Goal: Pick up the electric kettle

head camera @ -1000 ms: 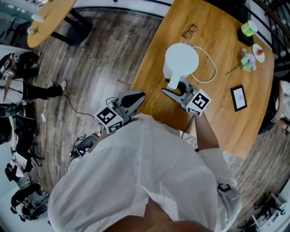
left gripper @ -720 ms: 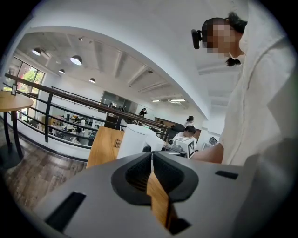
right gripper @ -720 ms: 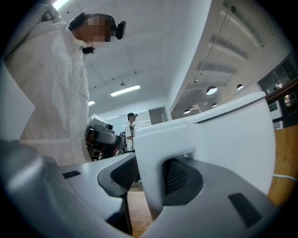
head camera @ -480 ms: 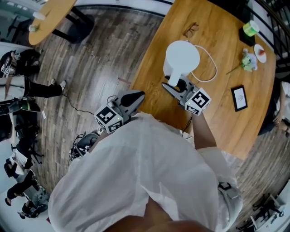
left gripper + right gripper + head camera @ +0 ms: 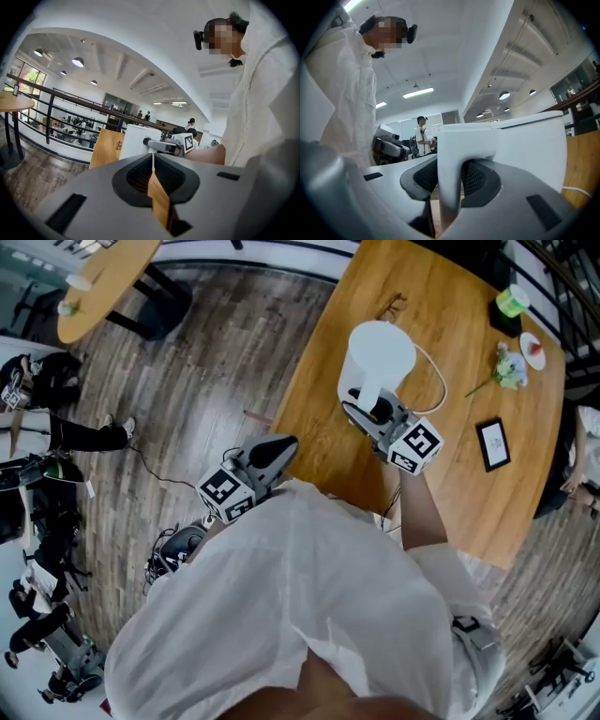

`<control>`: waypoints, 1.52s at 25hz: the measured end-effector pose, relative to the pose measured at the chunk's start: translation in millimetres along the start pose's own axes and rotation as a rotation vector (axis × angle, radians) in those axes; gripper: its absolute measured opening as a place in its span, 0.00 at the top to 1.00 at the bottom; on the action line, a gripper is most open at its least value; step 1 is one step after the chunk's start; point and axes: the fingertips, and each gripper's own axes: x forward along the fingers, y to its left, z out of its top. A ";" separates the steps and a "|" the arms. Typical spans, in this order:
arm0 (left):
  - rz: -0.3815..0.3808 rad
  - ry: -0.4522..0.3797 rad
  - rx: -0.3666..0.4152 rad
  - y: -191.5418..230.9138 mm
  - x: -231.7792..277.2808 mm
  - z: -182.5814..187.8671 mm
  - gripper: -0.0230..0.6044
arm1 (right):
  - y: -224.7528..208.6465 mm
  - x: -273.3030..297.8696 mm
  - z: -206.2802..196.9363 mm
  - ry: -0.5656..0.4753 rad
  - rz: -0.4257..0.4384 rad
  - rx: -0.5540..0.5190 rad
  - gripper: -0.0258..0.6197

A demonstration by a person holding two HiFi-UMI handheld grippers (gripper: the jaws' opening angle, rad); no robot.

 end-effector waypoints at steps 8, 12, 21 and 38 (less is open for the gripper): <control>-0.003 -0.012 0.002 6.5 -9.0 3.6 0.94 | -22.2 -1.9 26.4 -0.055 -0.093 -0.007 0.79; -0.013 -0.021 0.006 9.8 -14.8 7.4 0.94 | -19.2 -0.8 35.1 -0.047 -0.126 -0.034 0.79; -0.080 -0.036 0.024 6.7 -18.2 13.7 0.94 | 24.5 -6.2 100.3 -0.155 -0.170 -0.113 0.79; -0.256 -0.119 0.066 -7.7 -25.2 44.3 0.94 | 120.9 -24.8 155.6 -0.166 -0.301 -0.224 0.78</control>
